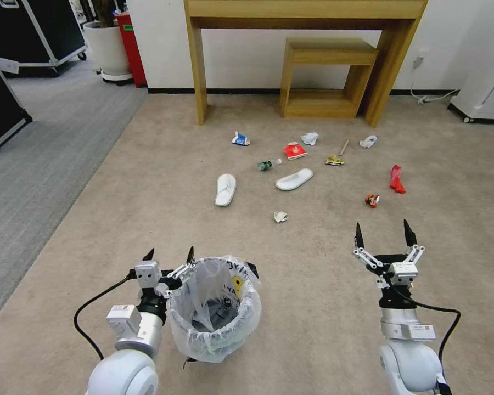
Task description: Pick up the trash bin and place the garbage on the floor into it.
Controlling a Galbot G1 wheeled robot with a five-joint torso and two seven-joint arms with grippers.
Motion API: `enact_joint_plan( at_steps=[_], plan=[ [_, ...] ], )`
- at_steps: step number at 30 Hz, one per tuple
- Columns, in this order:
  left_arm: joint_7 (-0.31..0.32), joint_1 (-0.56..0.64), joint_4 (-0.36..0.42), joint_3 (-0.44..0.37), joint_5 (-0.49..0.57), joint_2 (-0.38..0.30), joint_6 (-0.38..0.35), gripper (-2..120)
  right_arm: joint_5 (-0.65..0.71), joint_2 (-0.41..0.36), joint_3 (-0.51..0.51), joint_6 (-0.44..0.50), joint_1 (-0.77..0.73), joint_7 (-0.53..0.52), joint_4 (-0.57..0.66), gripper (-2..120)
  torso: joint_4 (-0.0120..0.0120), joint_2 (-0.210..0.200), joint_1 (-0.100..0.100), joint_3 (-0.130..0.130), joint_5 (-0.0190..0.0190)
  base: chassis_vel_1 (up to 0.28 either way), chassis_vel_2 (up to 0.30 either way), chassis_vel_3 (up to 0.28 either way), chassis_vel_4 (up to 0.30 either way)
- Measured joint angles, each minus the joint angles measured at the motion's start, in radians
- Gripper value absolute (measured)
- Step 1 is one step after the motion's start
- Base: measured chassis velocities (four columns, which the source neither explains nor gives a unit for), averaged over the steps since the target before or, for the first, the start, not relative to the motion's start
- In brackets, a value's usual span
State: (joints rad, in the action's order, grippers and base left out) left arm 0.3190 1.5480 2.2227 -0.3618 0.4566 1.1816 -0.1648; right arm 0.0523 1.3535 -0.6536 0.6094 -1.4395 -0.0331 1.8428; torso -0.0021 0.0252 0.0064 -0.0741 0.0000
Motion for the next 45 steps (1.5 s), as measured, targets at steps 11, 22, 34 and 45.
enact_joint_plan(
  at_steps=[11, 22, 34, 45],
  plan=[
    [0.207, -0.028, 0.122, 0.094, 0.333, -0.183, -0.155, 100, -0.018, -0.016, -0.037, -0.033, -0.051, -0.024, 0.024, 100, -0.0001, 0.0, 0.0, 0.0, -0.0001, 0.0, 0.0, 0.0, 0.0],
    [0.379, -0.075, 0.152, 0.071, 0.525, -0.376, -0.283, 100, -0.033, 0.013, -0.062, -0.032, -0.08, -0.024, 0.042, 100, 0.0, 0.0, 0.0, 0.0, 0.0, 0.0, 0.0, 0.0, 0.0],
    [0.464, -0.101, 0.116, 0.08, 0.577, -0.444, -0.373, 99, -0.022, 0.011, -0.096, -0.014, -0.084, -0.02, 0.041, 100, 0.0, 0.0, 0.0, 0.0, -0.0001, 0.0, 0.0, 0.0, 0.0],
    [0.473, -0.153, 0.064, 0.128, 0.657, -0.423, -0.355, 100, -0.017, 0.012, -0.088, -0.012, -0.07, -0.018, 0.034, 100, 0.0, 0.0, 0.0, 0.0, 0.0, 0.0, 0.0, 0.0, 0.0]
  ],
)
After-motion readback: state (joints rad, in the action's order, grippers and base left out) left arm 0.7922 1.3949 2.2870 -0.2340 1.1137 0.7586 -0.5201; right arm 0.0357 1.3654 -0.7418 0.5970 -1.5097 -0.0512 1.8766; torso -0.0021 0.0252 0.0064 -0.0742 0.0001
